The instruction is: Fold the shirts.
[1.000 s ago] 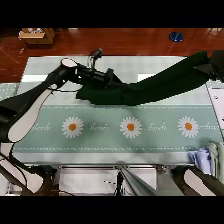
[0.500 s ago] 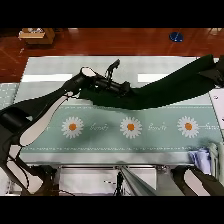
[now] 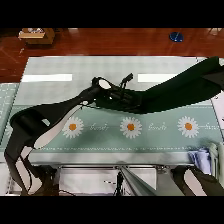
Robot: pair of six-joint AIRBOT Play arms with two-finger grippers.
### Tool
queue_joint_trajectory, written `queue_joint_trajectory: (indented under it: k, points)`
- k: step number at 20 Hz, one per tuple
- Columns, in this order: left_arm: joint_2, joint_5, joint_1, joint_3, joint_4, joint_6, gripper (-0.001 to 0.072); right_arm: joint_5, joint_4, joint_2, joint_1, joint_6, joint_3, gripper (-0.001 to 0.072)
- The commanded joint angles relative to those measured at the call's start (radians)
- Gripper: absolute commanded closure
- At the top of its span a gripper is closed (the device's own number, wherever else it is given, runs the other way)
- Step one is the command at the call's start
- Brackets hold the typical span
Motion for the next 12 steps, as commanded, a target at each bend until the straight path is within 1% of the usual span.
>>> queue_joint_trajectory:
  k: [1, 4, 7, 8, 9, 12]
  points:
    - [-0.009, 0.098, -0.061, 0.001, -0.03, 0.001, 0.0691, 0.024, 0.012, 0.026, 0.0, 0.018, 0.001, 0.0684]
    - [-0.009, 0.167, -0.104, 0.002, -0.11, 0.011, 0.0691, 0.032, 0.006, 0.042, 0.0, 0.018, 0.001, 0.0685]
    - [0.0, 0.17, -0.082, 0.005, -0.1, 0.035, 0.0693, 0.029, -0.041, 0.042, 0.0, 0.018, 0.001, 0.0684]
    - [0.018, 0.169, -0.056, 0.002, -0.059, 0.032, 0.0694, 0.029, -0.068, 0.042, 0.0, 0.017, 0.001, 0.0684]
    - [0.048, 0.17, -0.02, -0.005, 0.03, -0.004, 0.0695, 0.028, -0.099, 0.042, 0.0, 0.013, 0.001, 0.0684]
    - [0.187, 0.142, 0.12, -0.036, 0.377, -0.156, 0.0695, 0.017, -0.162, 0.023, 0.0, -0.058, 0.001, 0.0685]
